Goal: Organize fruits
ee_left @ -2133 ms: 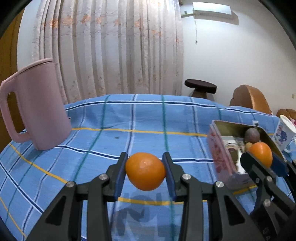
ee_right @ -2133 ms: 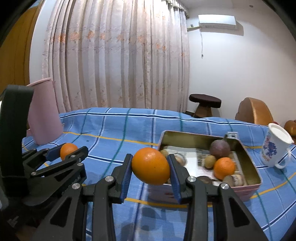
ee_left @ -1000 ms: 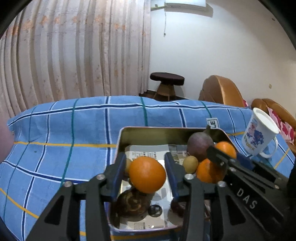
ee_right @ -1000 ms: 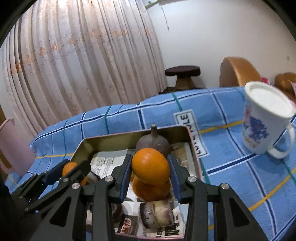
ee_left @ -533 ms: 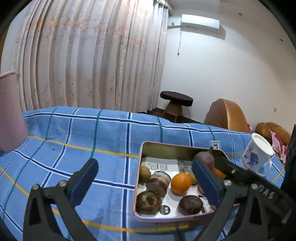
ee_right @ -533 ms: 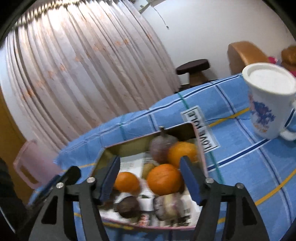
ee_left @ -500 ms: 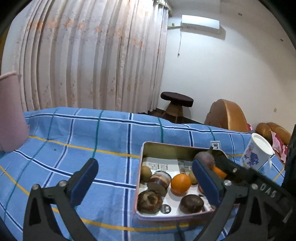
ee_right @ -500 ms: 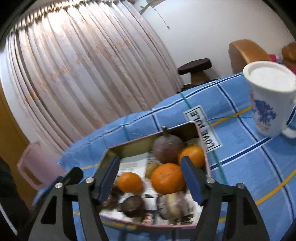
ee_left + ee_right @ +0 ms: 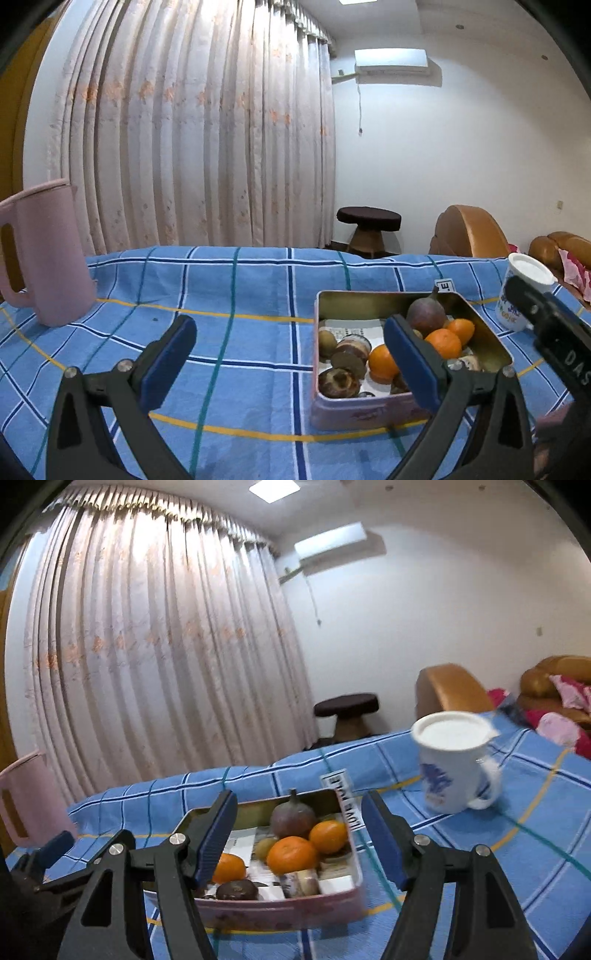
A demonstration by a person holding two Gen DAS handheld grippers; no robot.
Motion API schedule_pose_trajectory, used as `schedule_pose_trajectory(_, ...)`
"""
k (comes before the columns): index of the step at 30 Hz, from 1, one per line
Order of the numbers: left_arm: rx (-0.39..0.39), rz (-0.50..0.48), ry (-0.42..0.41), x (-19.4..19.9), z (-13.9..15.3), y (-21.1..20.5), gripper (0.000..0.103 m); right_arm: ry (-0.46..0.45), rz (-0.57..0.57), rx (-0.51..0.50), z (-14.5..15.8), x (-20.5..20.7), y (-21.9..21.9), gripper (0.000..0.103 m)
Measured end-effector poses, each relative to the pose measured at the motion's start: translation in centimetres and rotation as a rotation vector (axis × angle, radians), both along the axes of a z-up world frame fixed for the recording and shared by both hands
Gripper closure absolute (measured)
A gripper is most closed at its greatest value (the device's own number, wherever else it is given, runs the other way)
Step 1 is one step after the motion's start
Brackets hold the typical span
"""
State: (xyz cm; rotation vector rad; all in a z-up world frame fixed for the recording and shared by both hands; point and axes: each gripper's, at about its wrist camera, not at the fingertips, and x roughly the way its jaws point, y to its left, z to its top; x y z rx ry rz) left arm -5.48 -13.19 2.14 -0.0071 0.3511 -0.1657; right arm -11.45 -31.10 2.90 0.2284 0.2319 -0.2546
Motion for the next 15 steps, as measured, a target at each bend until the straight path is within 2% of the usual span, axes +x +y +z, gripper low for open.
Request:
schedule_pose_trajectory(7,0.001,0.003,-0.029,-1.1,0.2,0.2,0.000,-0.071,-0.067,-0.069,0.8,-2.9,1.2,0.031)
schedule_pose_trajectory(10,0.008,-0.001,-0.035,-1.2,0.2,0.1,0.000,-0.084,-0.078,-0.099,0.9,-3.2,1.8,0.024)
schedule_pose_trajectory(15,0.011,-0.001,-0.034,-1.2,0.2,0.0,0.000,-0.082,-0.070,-0.108,1.0,-3.3,2.0,0.023)
